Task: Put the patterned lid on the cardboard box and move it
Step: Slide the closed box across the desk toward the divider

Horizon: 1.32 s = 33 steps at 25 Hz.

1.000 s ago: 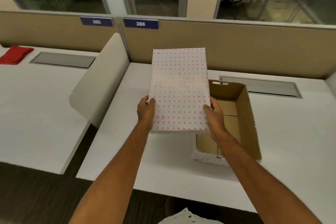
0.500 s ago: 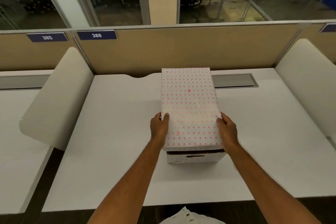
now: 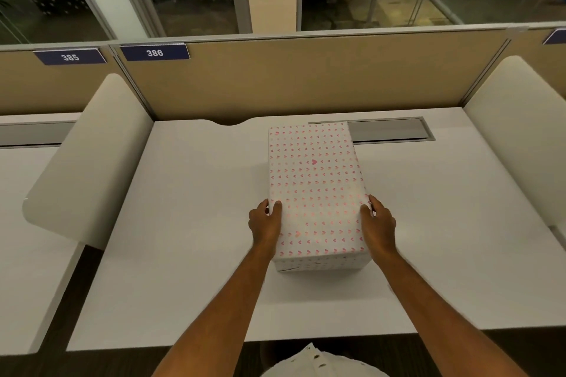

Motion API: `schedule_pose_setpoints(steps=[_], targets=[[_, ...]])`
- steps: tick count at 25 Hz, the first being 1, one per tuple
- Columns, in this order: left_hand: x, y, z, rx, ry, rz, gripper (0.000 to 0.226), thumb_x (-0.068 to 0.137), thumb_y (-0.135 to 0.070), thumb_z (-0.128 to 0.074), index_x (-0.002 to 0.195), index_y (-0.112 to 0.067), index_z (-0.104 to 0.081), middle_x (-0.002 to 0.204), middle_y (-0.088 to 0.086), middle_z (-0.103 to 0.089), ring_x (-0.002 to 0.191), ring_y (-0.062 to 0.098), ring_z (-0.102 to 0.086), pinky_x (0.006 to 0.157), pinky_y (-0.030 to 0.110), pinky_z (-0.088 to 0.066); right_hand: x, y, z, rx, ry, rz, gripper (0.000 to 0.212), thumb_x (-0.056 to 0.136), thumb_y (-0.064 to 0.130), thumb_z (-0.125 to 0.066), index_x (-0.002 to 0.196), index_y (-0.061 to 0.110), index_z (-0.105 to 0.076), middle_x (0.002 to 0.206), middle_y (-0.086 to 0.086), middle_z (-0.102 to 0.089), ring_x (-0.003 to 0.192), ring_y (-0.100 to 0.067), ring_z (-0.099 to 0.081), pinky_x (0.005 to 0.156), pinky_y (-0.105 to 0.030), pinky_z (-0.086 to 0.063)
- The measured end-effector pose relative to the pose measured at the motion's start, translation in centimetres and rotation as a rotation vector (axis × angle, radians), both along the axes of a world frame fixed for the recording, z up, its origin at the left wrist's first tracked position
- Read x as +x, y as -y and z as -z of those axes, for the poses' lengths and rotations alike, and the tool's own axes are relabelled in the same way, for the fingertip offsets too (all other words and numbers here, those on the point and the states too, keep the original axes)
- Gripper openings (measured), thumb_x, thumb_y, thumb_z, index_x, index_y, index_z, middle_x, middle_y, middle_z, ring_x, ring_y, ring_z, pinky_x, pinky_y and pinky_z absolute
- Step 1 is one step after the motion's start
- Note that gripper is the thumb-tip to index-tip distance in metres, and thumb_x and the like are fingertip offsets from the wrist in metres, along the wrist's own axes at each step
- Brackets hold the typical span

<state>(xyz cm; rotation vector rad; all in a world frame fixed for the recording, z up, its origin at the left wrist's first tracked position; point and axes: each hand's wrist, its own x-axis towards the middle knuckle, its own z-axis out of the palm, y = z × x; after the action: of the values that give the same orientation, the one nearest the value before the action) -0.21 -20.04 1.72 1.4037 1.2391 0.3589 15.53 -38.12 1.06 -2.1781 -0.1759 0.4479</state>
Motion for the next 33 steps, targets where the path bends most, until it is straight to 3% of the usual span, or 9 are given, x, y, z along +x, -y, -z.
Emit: schedule_pose_setpoints(steps=[2, 4, 6, 9, 16, 23, 28, 33], targets=[[0.0, 0.0, 0.5, -0.012, -0.008, 0.0, 0.04, 0.101, -0.043, -0.058, 0.133, -0.019, -0.059, 0.129, 0.004, -0.066, 0.104, 0.024, -0.069, 0.096, 0.044, -0.058, 0.2, 0.1, 0.0, -0.02, -0.002, -0.011, 0.048, 0.1, 0.044, -0.042, 0.144, 0.024, -0.05, 0.136, -0.003, -0.06, 0.122, -0.03, -0.057, 0.071, -0.027, -0.053], [0.0, 0.0, 0.8, -0.021, -0.014, 0.006, 0.042, 0.101, -0.044, -0.058, 0.135, -0.019, -0.058, 0.129, 0.001, -0.066, 0.103, 0.022, -0.068, 0.097, 0.043, -0.056, 0.2, 0.1, 0.4, -0.028, -0.001, -0.025, 0.049, 0.1, 0.047, -0.042, 0.142, 0.025, -0.051, 0.135, -0.003, -0.061, 0.121, -0.031, -0.057, 0.083, -0.041, -0.059], [0.2, -0.1, 0.7, -0.029, -0.022, 0.012, 0.044, 0.102, -0.043, -0.057, 0.137, -0.018, -0.056, 0.128, 0.0, -0.064, 0.103, 0.021, -0.064, 0.098, 0.043, -0.054, 0.3, 0.2, 1.3, -0.039, 0.001, -0.035, 0.052, 0.096, 0.054, -0.039, 0.14, 0.028, -0.051, 0.133, -0.003, -0.062, 0.121, -0.033, -0.057, 0.098, -0.057, -0.052], [0.5, -0.3, 1.3, -0.029, -0.05, 0.007, 0.047, 0.101, -0.046, -0.057, 0.139, -0.018, -0.056, 0.134, 0.004, -0.063, 0.11, 0.025, -0.066, 0.102, 0.047, -0.053, 1.0, 0.4, 2.8, -0.047, -0.032, -0.033, 0.057, 0.093, 0.06, -0.037, 0.139, 0.03, -0.051, 0.133, -0.004, -0.061, 0.121, -0.033, -0.057, 0.101, -0.062, -0.049], [2.4, -2.8, 0.8, -0.111, -0.001, 0.043, 0.047, 0.1, -0.05, -0.054, 0.136, -0.019, -0.055, 0.133, 0.004, -0.065, 0.115, 0.03, -0.068, 0.104, 0.053, -0.055, 1.8, -1.5, -1.4, 0.07, -0.152, -0.045, 0.043, 0.106, 0.036, -0.038, 0.141, 0.015, -0.051, 0.14, -0.005, -0.057, 0.127, -0.03, -0.056, 0.109, -0.052, -0.045], [5.7, -7.1, 0.9, -0.187, 0.087, 0.061, 0.042, 0.103, -0.05, -0.05, 0.131, -0.019, -0.058, 0.128, 0.003, -0.068, 0.111, 0.027, -0.068, 0.103, 0.053, -0.055, 4.7, -3.9, -1.4, 0.148, -0.193, -0.055, 0.044, 0.107, 0.037, -0.037, 0.143, 0.017, -0.05, 0.142, -0.005, -0.058, 0.126, -0.03, -0.058, 0.108, -0.05, -0.046], [6.8, -8.4, 1.3, -0.224, 0.111, 0.02, 0.032, 0.103, -0.046, -0.052, 0.125, -0.022, -0.055, 0.121, 0.001, -0.064, 0.099, 0.02, -0.065, 0.094, 0.045, -0.054, 5.4, -4.8, -0.7, 0.13, -0.188, -0.04, 0.046, 0.106, 0.038, -0.038, 0.145, 0.016, -0.051, 0.142, -0.006, -0.058, 0.128, -0.032, -0.057, 0.108, -0.05, -0.044], [7.2, -9.3, 1.9, -0.244, 0.124, -0.003, 0.038, 0.102, -0.043, -0.056, 0.13, -0.017, -0.053, 0.122, 0.003, -0.064, 0.1, 0.02, -0.066, 0.097, 0.047, -0.057, 5.9, -5.4, -0.9, 0.119, -0.198, -0.012, 0.045, 0.107, 0.036, -0.039, 0.145, 0.017, -0.051, 0.143, -0.004, -0.058, 0.129, -0.03, -0.056, 0.109, -0.049, -0.044]])
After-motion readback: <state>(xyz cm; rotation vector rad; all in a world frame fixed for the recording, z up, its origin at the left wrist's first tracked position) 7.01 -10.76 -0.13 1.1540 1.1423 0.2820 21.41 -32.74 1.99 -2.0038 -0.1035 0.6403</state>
